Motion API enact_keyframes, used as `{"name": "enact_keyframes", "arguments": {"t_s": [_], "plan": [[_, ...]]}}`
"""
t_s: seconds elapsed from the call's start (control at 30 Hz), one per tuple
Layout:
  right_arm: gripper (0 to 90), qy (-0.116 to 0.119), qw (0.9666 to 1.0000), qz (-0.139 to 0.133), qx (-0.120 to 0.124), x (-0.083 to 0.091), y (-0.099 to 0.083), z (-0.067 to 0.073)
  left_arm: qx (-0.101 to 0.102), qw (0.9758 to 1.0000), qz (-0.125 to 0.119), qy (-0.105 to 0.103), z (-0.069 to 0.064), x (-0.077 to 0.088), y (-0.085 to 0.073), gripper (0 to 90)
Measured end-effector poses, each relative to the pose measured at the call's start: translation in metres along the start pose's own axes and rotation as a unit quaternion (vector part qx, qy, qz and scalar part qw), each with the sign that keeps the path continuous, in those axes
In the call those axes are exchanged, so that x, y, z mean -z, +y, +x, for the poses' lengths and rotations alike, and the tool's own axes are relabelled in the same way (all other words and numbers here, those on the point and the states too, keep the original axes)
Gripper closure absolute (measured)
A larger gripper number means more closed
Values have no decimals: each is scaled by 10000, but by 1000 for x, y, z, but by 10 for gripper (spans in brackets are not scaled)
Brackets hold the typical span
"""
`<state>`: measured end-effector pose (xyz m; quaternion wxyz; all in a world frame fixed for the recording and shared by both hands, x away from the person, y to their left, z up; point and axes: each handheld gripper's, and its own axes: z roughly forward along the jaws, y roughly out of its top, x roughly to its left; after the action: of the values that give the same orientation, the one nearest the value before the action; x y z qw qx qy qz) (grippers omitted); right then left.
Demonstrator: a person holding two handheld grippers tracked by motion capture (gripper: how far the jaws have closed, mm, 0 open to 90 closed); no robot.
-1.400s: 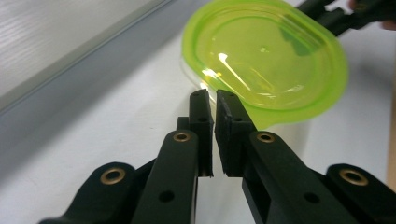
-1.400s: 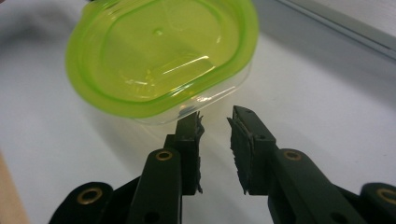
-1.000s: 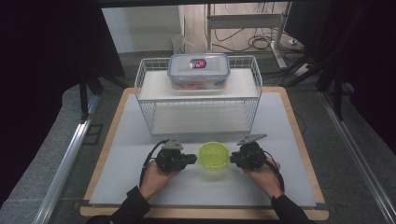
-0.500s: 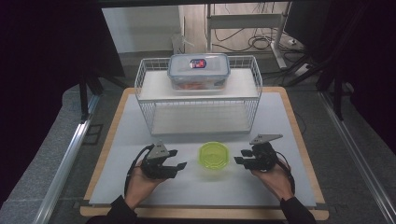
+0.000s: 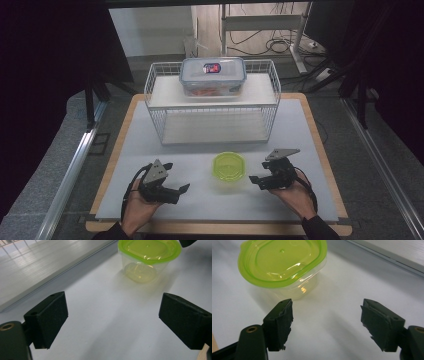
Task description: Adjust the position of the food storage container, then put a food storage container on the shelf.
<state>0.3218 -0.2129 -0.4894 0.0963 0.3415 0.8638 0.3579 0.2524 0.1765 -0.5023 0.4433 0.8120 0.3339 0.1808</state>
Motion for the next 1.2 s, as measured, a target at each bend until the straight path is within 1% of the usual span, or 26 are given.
{"name": "enact_keyframes", "arguments": {"t_s": [0.1, 0.2, 0.3, 0.47, 0.57, 0.6, 0.67, 0.77, 0.83, 0.97, 1.03, 1.1, 1.17, 1.2], "plan": [[251, -21, 10000, -22, -9, 0, 0, 3, 67, 10000, -37, -9, 1, 2, -3, 76], [274, -26, 10000, -77, -20, 2, 0, 4, 67, 10000, -67, 20, 1, 3, -3, 69], [316, -22, 9999, -118, -38, 4, 1, 4, 54, 10000, -74, 20, 0, 3, -3, 62], [384, -51, 9996, -222, -165, 11, 4, 6, 21, 10000, -26, 18, 0, 2, -3, 63], [416, -69, 9991, -331, -275, 17, 6, 10, 26, 10000, -25, 3, -1, 1, -3, 63], [422, -55, 9987, -381, -345, 19, 7, 12, 30, 10000, -20, 1, -1, 1, -3, 64], [424, 20, 9978, -480, -456, 21, 9, 14, 10, 10000, 18, -10, -1, 0, -3, 64], [420, 83, 9966, -543, -609, 18, 14, 17, -32, 10000, 56, -30, -2, -1, -3, 65], [404, 144, 9958, -529, -728, 14, 16, 19, -49, 10000, 69, -33, -3, -1, -2, 65], [380, 185, 9947, -387, -936, 2, 20, 19, -56, 9999, 85, -49, -3, -2, -3, 66], [380, 304, 9933, -325, -1070, -4, 20, 16, -68, 9999, 98, -59, -3, -2, -3, 66], [395, 479, 9907, -259, -1248, -10, 19, 13, -82, 9999, 107, -57, -4, -3, -3, 66], [446, 759, 9851, -240, -1522, -16, 19, 8, -86, 9999, 111, -59, -4, -3, -3, 67], [466, 808, 9842, -231, -1559, -18, 19, 7, -84, 9999, 112, -68, -4, -3, -3, 67]]}}
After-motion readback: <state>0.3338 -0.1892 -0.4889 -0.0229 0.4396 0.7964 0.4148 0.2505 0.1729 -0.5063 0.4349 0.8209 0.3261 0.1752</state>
